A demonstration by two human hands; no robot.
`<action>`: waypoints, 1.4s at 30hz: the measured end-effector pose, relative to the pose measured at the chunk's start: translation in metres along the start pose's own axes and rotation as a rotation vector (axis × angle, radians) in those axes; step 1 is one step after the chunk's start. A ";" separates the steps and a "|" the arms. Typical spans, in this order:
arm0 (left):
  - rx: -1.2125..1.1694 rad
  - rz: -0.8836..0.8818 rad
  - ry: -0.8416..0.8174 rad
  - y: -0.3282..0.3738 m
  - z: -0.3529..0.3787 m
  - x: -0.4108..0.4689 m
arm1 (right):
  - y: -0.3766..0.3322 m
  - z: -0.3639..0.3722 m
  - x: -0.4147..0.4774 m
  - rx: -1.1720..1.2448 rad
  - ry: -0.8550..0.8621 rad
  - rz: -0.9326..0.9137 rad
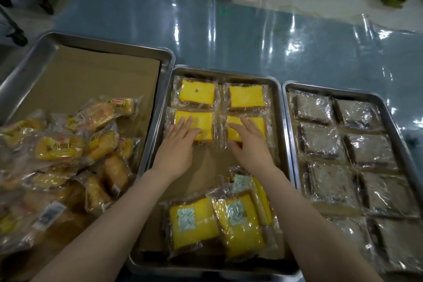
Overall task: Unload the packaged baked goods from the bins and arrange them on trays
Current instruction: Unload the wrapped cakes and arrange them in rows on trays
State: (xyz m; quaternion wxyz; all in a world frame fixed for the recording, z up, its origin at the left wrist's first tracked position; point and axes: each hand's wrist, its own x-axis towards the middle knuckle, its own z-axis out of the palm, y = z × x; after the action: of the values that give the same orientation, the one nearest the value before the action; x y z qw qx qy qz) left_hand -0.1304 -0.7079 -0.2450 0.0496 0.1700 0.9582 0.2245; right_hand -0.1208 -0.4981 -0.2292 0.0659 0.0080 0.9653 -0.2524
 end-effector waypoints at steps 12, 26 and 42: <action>0.057 0.059 -0.329 0.022 0.021 -0.133 | 0.038 -0.021 -0.112 -0.001 -0.269 -0.010; -0.356 -0.286 0.007 0.032 -0.061 -0.095 | 0.022 -0.056 -0.122 0.650 0.241 0.369; -0.048 0.039 0.325 0.049 -0.059 -0.084 | 0.013 -0.008 -0.107 0.085 -0.075 -0.034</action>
State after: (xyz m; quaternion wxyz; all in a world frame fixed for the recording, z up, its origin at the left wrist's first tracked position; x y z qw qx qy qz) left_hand -0.0466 -0.7202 -0.1692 -0.1063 0.1486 0.9446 0.2726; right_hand -0.0149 -0.4811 -0.2148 0.0975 -0.0151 0.9507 -0.2942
